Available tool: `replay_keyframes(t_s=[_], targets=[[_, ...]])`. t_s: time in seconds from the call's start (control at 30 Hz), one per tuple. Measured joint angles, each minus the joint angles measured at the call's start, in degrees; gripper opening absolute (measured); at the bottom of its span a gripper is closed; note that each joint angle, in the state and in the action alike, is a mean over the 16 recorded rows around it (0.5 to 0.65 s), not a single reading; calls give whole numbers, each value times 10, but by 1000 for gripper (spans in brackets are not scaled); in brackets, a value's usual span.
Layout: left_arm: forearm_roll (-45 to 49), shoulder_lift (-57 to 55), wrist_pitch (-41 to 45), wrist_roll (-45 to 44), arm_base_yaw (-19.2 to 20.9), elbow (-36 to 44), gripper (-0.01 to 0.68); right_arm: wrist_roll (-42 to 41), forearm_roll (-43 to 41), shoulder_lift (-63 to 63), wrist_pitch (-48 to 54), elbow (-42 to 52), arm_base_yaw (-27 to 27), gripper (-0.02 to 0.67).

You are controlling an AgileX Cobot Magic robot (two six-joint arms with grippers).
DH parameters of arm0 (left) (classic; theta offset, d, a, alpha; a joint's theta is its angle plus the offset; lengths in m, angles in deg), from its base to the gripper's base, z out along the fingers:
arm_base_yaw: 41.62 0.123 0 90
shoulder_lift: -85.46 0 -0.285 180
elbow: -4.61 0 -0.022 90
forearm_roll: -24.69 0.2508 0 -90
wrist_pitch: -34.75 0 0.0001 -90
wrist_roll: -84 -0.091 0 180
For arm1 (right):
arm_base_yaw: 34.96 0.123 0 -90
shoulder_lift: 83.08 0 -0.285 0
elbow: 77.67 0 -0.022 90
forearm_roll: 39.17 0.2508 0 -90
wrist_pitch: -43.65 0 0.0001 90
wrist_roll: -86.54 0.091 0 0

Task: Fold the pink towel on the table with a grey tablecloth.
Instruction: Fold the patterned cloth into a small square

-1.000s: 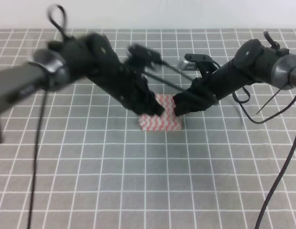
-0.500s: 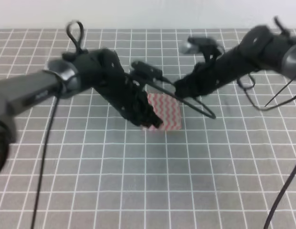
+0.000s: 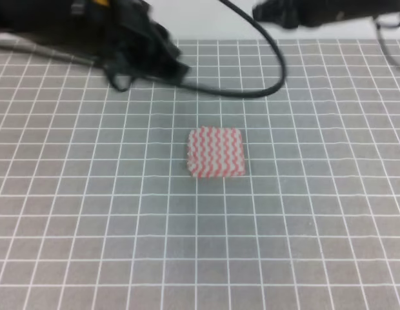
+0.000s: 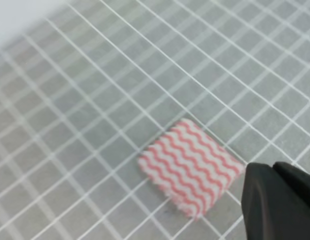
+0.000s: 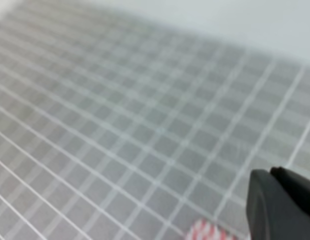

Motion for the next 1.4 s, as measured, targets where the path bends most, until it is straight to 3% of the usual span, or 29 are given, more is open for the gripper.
replay_keyframes(t_s=[0.27, 0.63, 1.0, 1.4], targets=[[92, 222, -53, 103, 0, 172, -2, -4, 19, -123, -81, 85, 3, -17], [191, 503, -44, 230, 0, 366, -2, -38, 77, -317, -287, 363, 76, -17], [203, 636, 35, 255, 0, 418, -2, -52, 106, -493, -428, 568, 176, -17], [174, 648, 144, 285, 0, 431, -2, -52, 107, -561, -419, 611, 188, -17]])
